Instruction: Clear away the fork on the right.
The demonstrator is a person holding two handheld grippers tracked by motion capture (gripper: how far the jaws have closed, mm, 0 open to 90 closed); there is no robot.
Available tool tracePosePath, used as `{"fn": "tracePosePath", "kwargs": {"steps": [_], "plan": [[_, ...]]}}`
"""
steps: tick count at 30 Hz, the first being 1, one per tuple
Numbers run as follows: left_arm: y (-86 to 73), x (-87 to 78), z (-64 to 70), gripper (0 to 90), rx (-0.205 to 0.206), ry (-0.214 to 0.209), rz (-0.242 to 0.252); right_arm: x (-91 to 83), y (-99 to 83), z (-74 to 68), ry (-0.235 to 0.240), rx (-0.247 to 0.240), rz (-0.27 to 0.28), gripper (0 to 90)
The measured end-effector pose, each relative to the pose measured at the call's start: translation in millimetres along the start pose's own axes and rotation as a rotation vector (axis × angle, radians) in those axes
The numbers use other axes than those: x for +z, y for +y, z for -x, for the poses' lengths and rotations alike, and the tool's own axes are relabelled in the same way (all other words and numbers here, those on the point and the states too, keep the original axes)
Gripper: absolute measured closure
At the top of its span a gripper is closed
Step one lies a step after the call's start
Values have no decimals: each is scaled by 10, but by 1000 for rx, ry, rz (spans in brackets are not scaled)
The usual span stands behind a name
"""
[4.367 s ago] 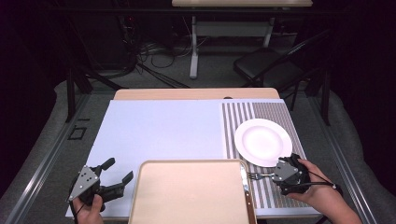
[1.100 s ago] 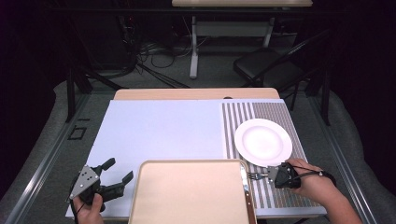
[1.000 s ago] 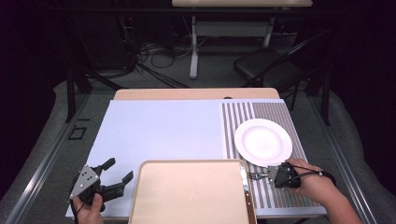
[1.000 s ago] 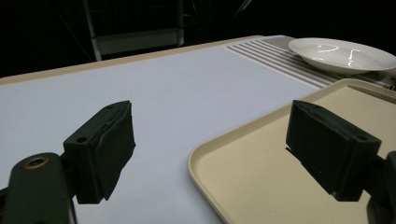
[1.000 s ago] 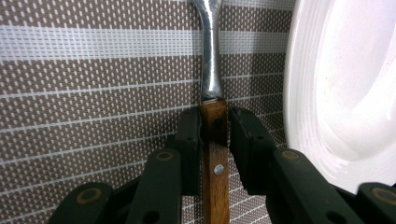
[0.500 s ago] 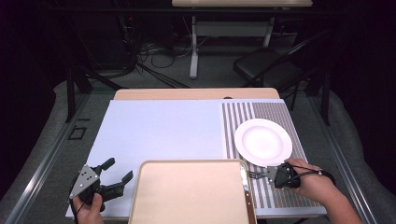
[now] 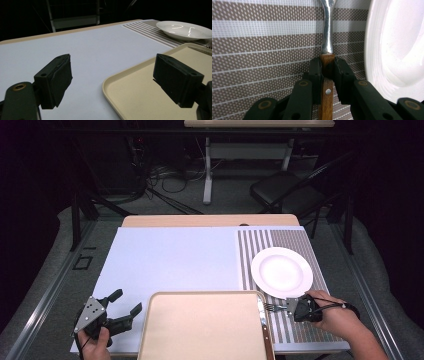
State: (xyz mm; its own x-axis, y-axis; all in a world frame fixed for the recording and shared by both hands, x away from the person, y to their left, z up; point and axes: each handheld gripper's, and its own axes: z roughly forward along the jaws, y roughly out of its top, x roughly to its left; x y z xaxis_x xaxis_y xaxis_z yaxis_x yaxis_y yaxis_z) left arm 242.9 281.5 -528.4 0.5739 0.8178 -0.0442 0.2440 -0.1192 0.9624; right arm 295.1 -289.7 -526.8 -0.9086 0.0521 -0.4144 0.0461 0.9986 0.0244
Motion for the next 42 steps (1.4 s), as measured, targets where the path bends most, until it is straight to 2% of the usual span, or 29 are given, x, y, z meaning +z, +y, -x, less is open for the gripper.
{"fn": "tracePosePath", "kwargs": {"steps": [1,2,5,10,25,27,32,42], "plan": [[1,0,2,156,2,3,0,-28,4,7,2,-5,0,770],[1,0,3,156,1,3,0,-42,-2,-6,-3,15,18,770],[1,3,7,157,2,4,3,-109,0,-15,-7,33,31,771],[1,3,8,156,2,5,2,-152,3,-22,-4,43,37,771],[2,0,8,156,3,4,-1,-3,14,-6,64,59,-6,769],[1,0,7,156,2,5,0,9,17,9,87,56,-26,769],[-2,5,6,156,1,3,-1,26,18,30,93,53,-18,762],[-3,6,9,156,-1,4,-2,56,67,130,161,56,-55,738]]}}
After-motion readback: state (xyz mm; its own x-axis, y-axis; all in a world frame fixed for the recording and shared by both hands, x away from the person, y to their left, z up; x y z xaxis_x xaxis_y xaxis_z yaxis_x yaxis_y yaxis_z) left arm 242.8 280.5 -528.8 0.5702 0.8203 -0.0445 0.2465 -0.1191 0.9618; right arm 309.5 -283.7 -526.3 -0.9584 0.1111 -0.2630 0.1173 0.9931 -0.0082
